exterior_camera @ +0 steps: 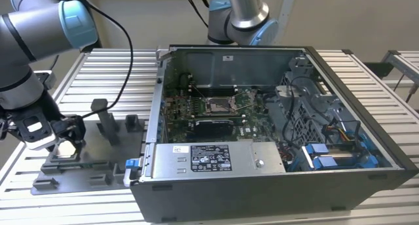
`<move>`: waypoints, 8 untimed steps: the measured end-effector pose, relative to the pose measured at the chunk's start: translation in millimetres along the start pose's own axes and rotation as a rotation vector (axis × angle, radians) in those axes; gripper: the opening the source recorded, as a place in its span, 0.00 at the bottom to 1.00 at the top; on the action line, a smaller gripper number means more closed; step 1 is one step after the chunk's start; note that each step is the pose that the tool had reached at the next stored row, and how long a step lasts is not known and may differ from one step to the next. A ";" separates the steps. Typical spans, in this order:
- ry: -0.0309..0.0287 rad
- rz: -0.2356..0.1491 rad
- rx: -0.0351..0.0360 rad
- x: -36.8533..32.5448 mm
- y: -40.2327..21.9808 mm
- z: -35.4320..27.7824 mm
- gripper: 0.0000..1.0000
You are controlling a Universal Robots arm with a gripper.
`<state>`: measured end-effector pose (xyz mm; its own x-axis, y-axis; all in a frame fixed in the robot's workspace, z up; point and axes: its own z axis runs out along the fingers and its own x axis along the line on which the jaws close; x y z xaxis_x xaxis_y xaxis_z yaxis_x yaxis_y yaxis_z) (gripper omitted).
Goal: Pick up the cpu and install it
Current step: 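Reach for the cpu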
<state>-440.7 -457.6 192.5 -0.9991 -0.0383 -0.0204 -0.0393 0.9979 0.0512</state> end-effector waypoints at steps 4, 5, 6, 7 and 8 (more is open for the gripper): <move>0.0013 0.000 0.0001 -0.3 0.0 2.7 1.00; 0.0015 0.000 0.0002 -0.4 0.1 2.9 1.00; 0.0014 0.000 0.0001 -0.4 0.5 3.2 1.00; 0.0014 0.000 0.0001 -0.4 1.0 3.4 1.00; 0.0014 0.000 0.0001 -0.4 1.5 3.6 1.00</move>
<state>-440.3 -455.9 188.9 -0.9991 -0.0382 -0.0190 -0.0391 0.9979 0.0511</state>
